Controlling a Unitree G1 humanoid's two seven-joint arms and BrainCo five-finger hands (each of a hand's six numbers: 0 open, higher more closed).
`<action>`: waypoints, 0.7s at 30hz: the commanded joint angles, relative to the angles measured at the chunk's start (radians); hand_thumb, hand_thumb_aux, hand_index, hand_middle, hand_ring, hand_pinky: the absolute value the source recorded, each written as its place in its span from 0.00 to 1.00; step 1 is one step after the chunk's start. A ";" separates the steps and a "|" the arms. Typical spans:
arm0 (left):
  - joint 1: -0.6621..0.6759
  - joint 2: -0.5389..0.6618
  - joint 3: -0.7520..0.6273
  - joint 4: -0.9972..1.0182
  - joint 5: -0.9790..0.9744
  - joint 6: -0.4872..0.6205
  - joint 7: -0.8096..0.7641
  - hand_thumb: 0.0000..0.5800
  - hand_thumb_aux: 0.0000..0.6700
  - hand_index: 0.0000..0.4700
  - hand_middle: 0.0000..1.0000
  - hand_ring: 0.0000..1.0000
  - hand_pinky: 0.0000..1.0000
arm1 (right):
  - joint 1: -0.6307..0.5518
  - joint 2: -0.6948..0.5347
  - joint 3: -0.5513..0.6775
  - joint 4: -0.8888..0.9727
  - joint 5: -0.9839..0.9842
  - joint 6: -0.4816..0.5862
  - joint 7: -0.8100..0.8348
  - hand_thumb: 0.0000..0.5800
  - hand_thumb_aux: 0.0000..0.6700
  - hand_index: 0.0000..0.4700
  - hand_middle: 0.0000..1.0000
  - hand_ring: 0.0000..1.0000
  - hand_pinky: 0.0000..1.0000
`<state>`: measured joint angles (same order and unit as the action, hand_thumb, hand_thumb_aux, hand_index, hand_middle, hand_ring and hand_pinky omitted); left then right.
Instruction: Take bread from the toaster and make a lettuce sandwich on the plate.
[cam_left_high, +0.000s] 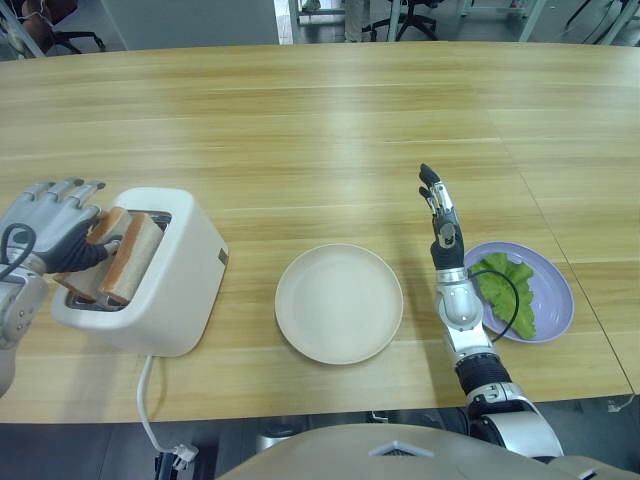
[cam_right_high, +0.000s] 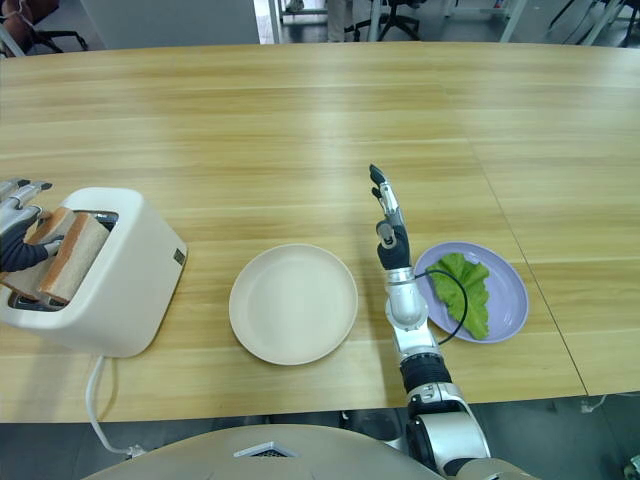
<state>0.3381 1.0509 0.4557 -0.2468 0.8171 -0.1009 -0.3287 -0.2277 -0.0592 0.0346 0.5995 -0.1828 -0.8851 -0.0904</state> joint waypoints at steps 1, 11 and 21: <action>-0.007 -0.020 -0.008 -0.036 -0.058 -0.018 -0.035 1.00 1.00 0.98 0.00 0.00 0.00 | 0.001 0.001 0.004 0.008 -0.006 0.005 -0.004 0.00 0.00 0.00 0.00 0.00 0.00; -0.057 -0.069 0.002 -0.091 -0.118 0.014 -0.070 1.00 1.00 0.98 1.00 1.00 1.00 | 0.000 -0.001 0.003 0.016 -0.009 0.002 -0.009 0.00 0.00 0.00 0.00 0.00 0.00; -0.083 -0.084 0.009 -0.102 -0.122 0.028 -0.069 1.00 1.00 0.98 1.00 1.00 1.00 | -0.004 -0.004 0.005 0.023 -0.009 0.000 -0.013 0.00 0.00 0.00 0.00 0.00 0.00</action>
<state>0.2638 0.9708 0.4555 -0.3266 0.7070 -0.0716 -0.3906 -0.2278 -0.0602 0.0349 0.6033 -0.1839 -0.8854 -0.1035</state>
